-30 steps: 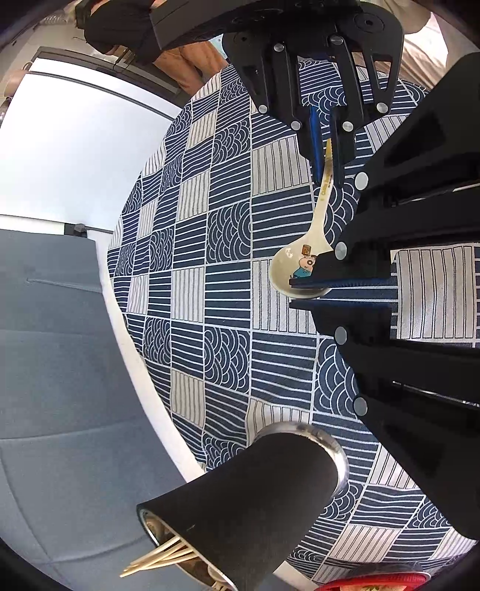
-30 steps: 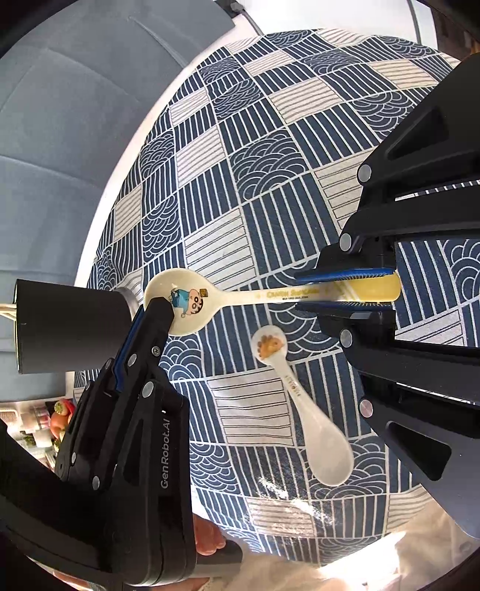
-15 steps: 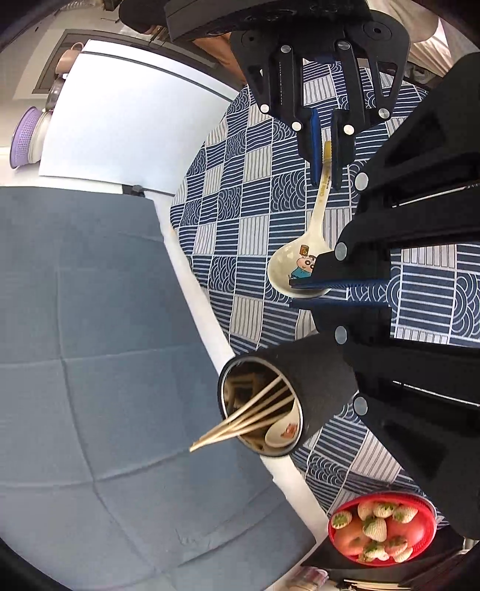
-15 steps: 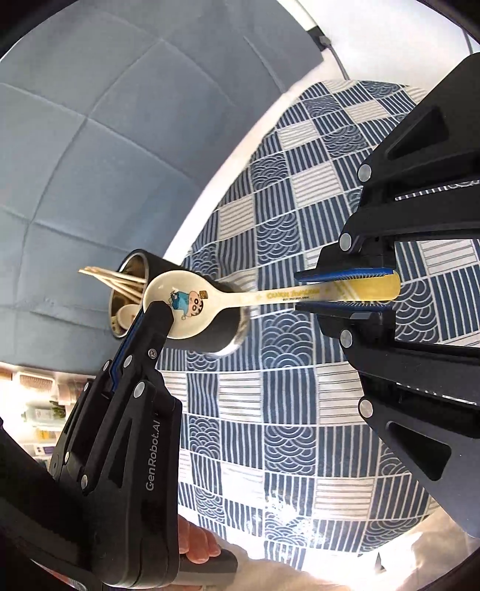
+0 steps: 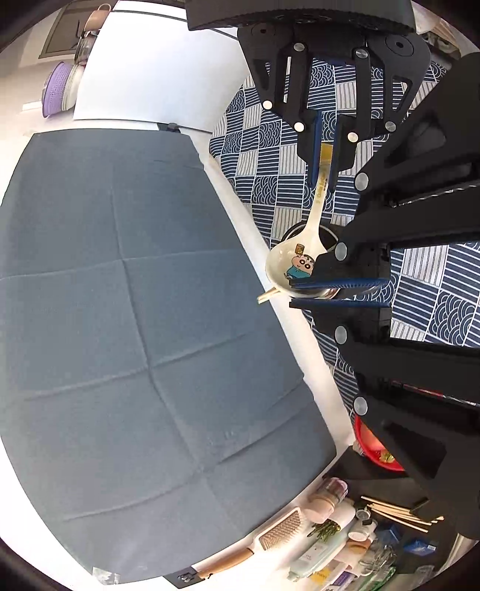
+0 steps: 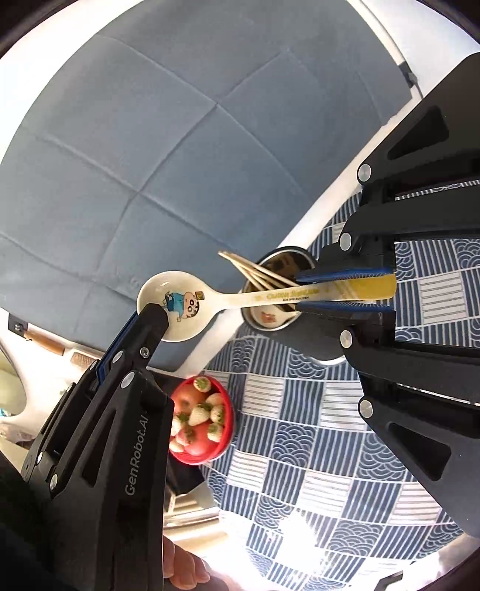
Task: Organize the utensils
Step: 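Carry both spoons over the holder and open both tools to drop them, then move both open tools toward the last white spoon on the cloth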
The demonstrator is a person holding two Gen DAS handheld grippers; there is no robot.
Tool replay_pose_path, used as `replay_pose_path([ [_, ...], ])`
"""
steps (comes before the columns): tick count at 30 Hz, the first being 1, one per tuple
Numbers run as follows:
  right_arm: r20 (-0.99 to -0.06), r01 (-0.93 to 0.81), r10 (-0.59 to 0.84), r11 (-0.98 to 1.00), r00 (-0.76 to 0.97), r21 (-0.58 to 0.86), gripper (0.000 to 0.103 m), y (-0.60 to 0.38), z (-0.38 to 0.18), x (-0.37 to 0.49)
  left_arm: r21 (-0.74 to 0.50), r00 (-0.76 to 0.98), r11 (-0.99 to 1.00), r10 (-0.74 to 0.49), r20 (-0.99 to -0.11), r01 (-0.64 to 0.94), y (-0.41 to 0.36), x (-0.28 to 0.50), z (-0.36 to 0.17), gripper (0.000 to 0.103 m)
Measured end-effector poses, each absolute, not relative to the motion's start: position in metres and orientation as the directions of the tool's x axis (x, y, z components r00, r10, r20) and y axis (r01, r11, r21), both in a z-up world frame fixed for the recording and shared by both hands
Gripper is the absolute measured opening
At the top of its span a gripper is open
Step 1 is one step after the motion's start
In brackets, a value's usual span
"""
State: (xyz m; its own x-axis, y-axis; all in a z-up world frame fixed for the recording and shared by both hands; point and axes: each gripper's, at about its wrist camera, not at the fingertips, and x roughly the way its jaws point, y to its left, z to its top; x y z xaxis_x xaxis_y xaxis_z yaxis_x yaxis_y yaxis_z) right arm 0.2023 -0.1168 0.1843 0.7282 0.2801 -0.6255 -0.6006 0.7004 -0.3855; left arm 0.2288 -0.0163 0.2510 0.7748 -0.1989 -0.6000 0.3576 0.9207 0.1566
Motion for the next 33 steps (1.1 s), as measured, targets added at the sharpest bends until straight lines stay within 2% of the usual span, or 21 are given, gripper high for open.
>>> replay_pose_path([
  [8, -0.596, -0.615, 0.348, 0.717, 0.724, -0.328, 0.009, -0.102, 0.188, 0.237, 0.254, 0.791, 0.914, -0.107, -0.602, 0.317, -0.003, 0.251, 0.279, 0.004],
  [9, -0.592, -0.619, 0.359, 0.719, 0.721, -0.317, 0.001, -0.102, 0.185, 0.241, 0.265, 0.79, 0.911, -0.097, -0.606, 0.315, -0.004, 0.255, 0.279, 0.004],
  [11, -0.589, -0.621, 0.373, 0.726, 0.717, -0.296, 0.0, -0.102, 0.182, 0.251, 0.277, 0.787, 0.908, -0.086, -0.611, 0.314, -0.006, 0.263, 0.278, 0.004],
  [22, -0.631, -0.611, 0.386, 0.771, 0.673, -0.179, 0.0, -0.123, 0.157, 0.304, 0.217, 0.718, 0.913, -0.108, -0.688, 0.345, 0.0, 0.295, 0.236, 0.004],
  [31, -0.623, -0.593, 0.376, 0.785, 0.686, -0.179, 0.002, -0.144, 0.156, 0.295, 0.136, 0.683, 0.919, -0.17, -0.711, 0.37, 0.002, 0.286, 0.206, 0.005],
  [32, -0.626, -0.595, 0.376, 0.783, 0.683, -0.179, 0.002, -0.145, 0.155, 0.291, 0.132, 0.68, 0.918, -0.176, -0.712, 0.375, 0.001, 0.283, 0.203, 0.006],
  [33, -0.626, -0.595, 0.373, 0.782, 0.685, -0.186, 0.002, -0.145, 0.155, 0.289, 0.134, 0.684, 0.916, -0.178, -0.708, 0.377, 0.0, 0.279, 0.202, 0.013],
])
